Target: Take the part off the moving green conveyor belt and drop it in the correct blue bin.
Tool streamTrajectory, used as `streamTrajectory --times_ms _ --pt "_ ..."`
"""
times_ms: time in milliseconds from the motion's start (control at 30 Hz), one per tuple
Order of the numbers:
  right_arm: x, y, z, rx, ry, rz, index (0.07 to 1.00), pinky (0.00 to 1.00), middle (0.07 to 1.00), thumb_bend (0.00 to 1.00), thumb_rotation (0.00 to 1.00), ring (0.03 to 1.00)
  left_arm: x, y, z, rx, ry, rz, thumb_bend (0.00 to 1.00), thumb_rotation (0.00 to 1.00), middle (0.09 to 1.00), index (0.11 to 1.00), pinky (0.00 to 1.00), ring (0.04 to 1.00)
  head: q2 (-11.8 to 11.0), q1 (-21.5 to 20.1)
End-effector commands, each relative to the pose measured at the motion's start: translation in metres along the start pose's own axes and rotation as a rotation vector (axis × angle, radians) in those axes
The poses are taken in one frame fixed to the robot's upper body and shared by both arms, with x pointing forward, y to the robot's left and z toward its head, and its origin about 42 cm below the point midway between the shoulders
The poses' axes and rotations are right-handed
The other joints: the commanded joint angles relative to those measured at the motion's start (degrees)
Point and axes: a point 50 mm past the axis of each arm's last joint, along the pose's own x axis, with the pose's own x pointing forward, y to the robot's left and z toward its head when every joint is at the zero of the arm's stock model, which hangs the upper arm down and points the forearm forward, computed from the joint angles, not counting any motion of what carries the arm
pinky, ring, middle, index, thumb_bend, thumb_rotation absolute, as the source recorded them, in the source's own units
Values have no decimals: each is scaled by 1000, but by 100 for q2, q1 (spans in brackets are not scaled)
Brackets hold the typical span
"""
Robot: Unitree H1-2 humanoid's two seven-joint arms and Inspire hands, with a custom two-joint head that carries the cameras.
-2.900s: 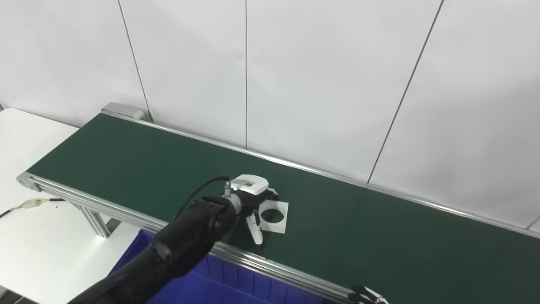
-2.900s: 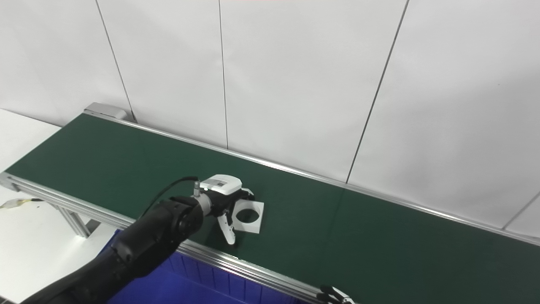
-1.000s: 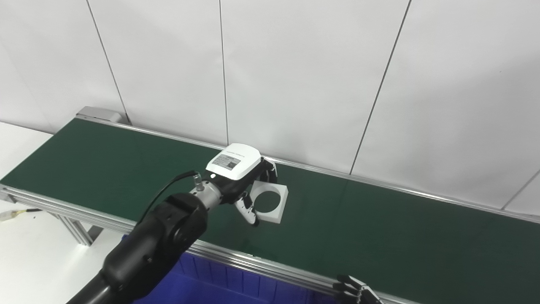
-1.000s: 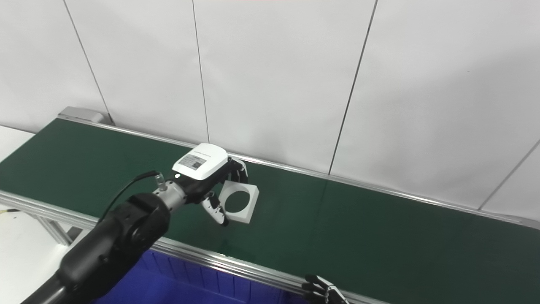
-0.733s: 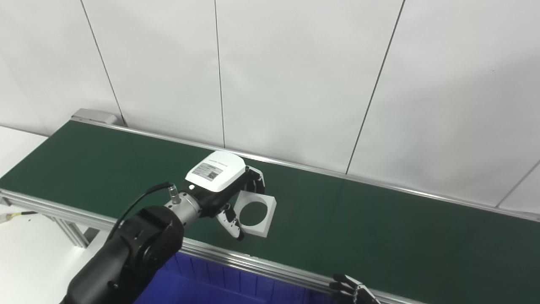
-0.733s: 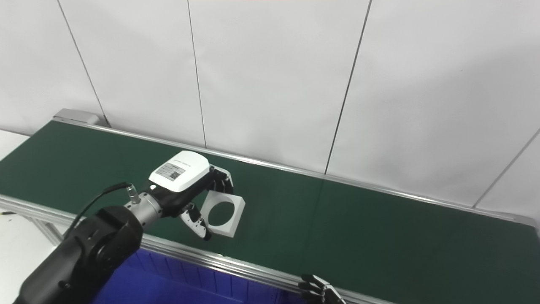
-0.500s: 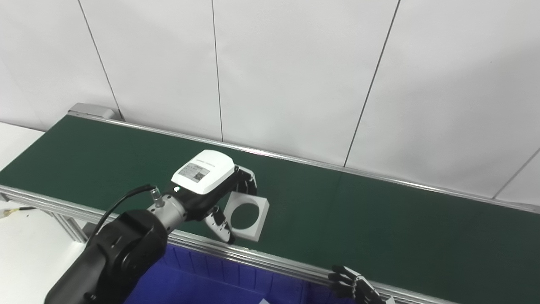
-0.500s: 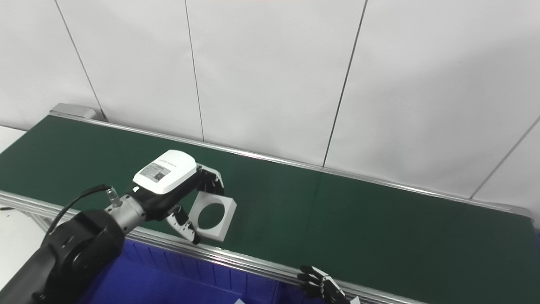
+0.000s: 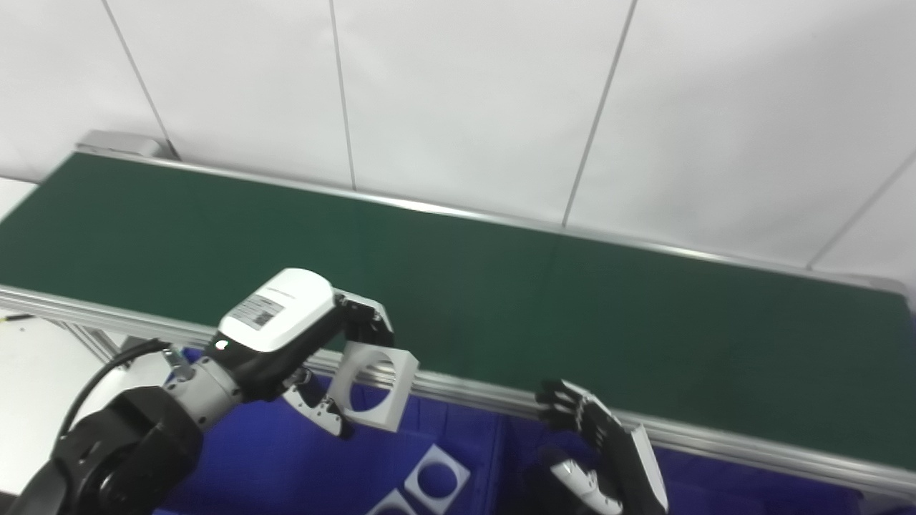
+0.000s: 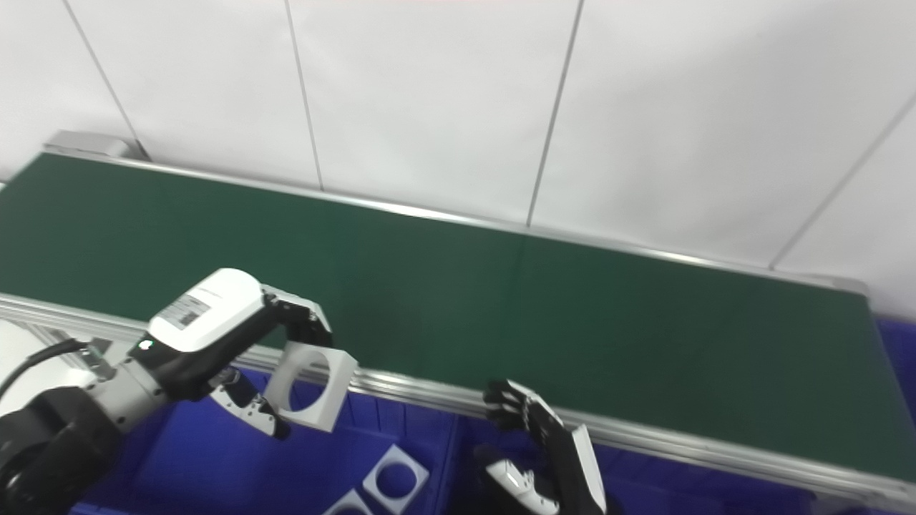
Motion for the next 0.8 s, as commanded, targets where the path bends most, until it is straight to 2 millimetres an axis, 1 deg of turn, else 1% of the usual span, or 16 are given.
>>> streamTrajectory --times_ms 0,33,67,100,133,167,200,233,267,300,333,400,533,767 --pt "7 0 12 0 -32 -8 765 629 724 718 670 672 -4 8 5 7 -30 46 522 0 475 500 593 540 96 -9" --pt "7 0 13 -1 -33 -9 766 627 723 721 676 671 -5 7 6 4 -28 44 522 0 476 499 592 537 96 -9" --pt "8 -1 15 -1 -35 -8 766 625 722 721 678 669 -6 6 6 -6 -24 41 522 0 476 499 591 534 189 -28" --pt "8 -1 16 -1 -37 -8 766 623 721 719 678 668 -7 5 6 -14 -20 38 522 0 475 500 590 531 189 -28" --pt "9 -1 18 -2 -41 -8 765 621 720 716 679 667 -9 5 6 -20 -19 36 522 0 474 500 587 527 274 -61" --pt "9 -1 19 -2 -43 -7 765 620 719 715 679 667 -9 5 6 -23 -18 36 522 0 474 501 586 527 291 -67" --pt "10 -1 20 -2 -45 -8 765 619 719 714 680 667 -11 3 6 -28 -20 37 522 0 474 501 585 525 355 -101" --pt "11 -1 21 -2 -46 -8 763 617 718 715 683 665 -12 2 5 -32 -21 38 522 0 473 501 585 519 355 -101" --pt "11 -1 23 3 -47 -9 762 616 718 716 684 665 -12 1 5 -37 -22 38 522 0 473 501 586 517 437 -130" --pt "12 -1 24 6 -47 -9 761 615 718 719 681 664 -13 0 5 -40 -23 37 522 0 472 502 578 512 437 -130" --pt "13 -1 25 7 -47 -10 761 614 717 721 679 664 -13 -1 4 -43 -23 33 522 0 472 502 572 508 504 -137" --pt "13 -1 27 7 -51 -11 759 613 716 723 682 662 -13 -4 4 -47 -24 26 522 0 471 502 564 507 541 -110" --pt "14 -2 30 2 -63 -10 756 601 708 703 672 652 -5 -16 1 -55 -10 -14 522 0 470 503 561 512 586 -65" --pt "13 -3 31 8 -56 -15 761 605 715 705 670 657 9 -39 -7 -74 -12 -83 522 0 473 505 582 540 558 24"
